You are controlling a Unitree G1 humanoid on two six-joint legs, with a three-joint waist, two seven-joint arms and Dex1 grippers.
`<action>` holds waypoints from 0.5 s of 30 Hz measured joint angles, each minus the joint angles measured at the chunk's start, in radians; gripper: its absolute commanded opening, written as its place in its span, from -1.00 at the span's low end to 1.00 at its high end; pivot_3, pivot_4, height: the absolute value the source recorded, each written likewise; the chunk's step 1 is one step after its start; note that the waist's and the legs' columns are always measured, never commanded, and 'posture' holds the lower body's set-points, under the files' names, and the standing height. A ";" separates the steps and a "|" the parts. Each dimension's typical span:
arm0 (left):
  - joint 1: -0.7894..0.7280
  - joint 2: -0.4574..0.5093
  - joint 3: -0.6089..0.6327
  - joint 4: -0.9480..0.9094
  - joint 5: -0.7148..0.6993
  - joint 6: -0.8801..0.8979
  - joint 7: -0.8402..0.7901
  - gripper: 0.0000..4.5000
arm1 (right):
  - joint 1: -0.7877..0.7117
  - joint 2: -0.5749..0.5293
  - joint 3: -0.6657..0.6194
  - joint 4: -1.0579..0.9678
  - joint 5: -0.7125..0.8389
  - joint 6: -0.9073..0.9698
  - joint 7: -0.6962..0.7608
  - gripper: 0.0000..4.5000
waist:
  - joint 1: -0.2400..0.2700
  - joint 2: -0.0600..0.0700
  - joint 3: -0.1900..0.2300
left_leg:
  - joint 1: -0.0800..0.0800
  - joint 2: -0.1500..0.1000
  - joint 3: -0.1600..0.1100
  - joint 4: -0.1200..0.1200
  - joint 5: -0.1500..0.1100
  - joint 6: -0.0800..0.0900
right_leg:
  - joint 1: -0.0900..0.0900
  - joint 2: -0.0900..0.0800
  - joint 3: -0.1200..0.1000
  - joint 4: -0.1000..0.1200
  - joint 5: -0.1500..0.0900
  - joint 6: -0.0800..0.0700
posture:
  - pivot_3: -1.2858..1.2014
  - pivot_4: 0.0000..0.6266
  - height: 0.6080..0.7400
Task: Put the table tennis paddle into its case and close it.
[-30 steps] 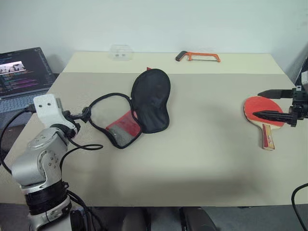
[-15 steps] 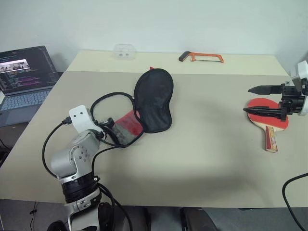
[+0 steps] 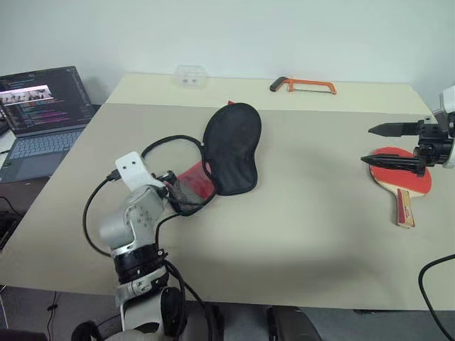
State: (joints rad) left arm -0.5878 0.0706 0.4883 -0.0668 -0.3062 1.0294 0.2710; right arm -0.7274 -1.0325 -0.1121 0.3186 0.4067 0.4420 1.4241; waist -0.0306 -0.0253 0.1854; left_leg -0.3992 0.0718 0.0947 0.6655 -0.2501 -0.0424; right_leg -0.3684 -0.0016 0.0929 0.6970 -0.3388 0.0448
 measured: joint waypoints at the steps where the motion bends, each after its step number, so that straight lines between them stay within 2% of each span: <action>1: -0.012 -0.005 -0.006 0.019 0.000 -0.012 0.000 0.31 | -0.002 0.000 0.000 -0.001 0.000 0.000 -0.002 1.00 | 0.002 0.000 0.000 | -0.001 -0.002 -0.001 0.000 0.000 0.000 | 0.000 -0.001 0.000 0.000 0.000 0.000 | 0.03 -0.52 1.00; 9: -0.032 -0.041 -0.033 0.040 0.002 -0.033 0.010 -0.97 | -0.002 0.000 0.000 -0.002 0.000 0.000 -0.009 1.00 | 0.003 0.000 0.000 | -0.002 -0.004 -0.003 -0.001 0.000 0.000 | -0.001 -0.002 0.000 -0.003 0.000 0.001 | 0.03 -0.52 1.00; 15: -0.002 -0.010 -0.067 0.025 0.016 -0.033 -0.006 -0.99 | -0.002 0.000 0.000 -0.002 0.000 0.000 -0.010 1.00 | -0.001 0.000 0.000 | -0.001 -0.005 -0.004 -0.001 0.000 0.000 | -0.001 -0.002 0.000 -0.002 0.000 0.001 | 0.03 -0.52 1.00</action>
State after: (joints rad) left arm -0.5897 0.0607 0.4218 -0.0415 -0.2905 0.9965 0.2652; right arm -0.7299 -1.0325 -0.1122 0.3163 0.4067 0.4418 1.4144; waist -0.0317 -0.0255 0.1856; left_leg -0.4007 0.0671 0.0911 0.6641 -0.2501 -0.0424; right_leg -0.3693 -0.0038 0.0927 0.6955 -0.3386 0.0457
